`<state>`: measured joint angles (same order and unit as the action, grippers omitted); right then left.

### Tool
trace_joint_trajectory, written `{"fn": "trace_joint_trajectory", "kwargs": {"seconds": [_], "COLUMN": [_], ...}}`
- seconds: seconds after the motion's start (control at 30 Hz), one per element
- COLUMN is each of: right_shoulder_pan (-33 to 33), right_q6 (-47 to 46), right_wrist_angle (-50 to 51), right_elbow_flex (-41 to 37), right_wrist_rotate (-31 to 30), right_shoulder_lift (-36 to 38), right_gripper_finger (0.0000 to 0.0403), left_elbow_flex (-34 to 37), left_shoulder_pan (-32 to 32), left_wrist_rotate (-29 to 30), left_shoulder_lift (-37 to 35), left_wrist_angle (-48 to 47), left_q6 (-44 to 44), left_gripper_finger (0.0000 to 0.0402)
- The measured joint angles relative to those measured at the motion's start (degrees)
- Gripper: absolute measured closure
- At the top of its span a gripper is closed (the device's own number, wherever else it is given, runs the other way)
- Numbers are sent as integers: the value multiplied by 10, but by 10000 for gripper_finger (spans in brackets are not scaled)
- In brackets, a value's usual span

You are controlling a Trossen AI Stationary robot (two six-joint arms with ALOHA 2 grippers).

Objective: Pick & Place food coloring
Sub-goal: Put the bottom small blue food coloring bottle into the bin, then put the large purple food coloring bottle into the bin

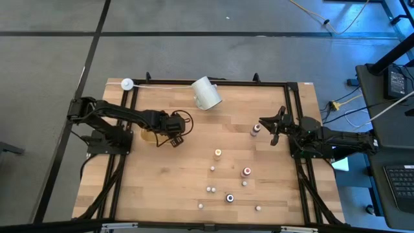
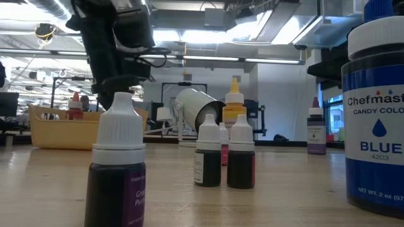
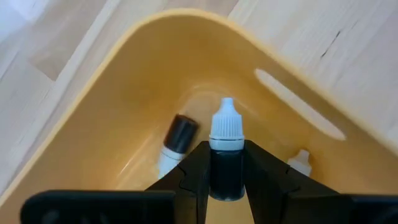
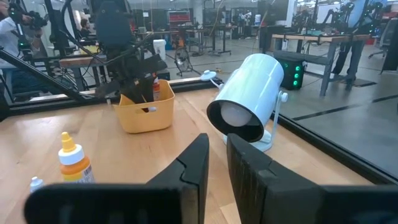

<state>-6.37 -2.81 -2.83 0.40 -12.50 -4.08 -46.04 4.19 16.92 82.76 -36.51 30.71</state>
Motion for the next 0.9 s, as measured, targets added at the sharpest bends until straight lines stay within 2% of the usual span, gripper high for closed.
{"fn": "trace_joint_trajectory", "kwargs": {"seconds": [0.33,0.63,0.9], "right_shoulder_pan": [0,0,0], "right_q6": [0,0,1], "right_wrist_angle": [0,0,0], "right_elbow_flex": [0,0,0], "right_wrist_rotate": [0,0,0], "right_shoulder_lift": [0,0,0], "right_gripper_finger": [341,341,341], "left_elbow_flex": [0,-9,-67], "left_shoulder_pan": [0,-1,-21], "left_wrist_rotate": [-1,-6,-19], "left_shoulder_lift": [0,-4,-36], "left_wrist_angle": [9,-1,5], "left_q6": [3,0,-50], "left_gripper_finger": [321,262,247]}}
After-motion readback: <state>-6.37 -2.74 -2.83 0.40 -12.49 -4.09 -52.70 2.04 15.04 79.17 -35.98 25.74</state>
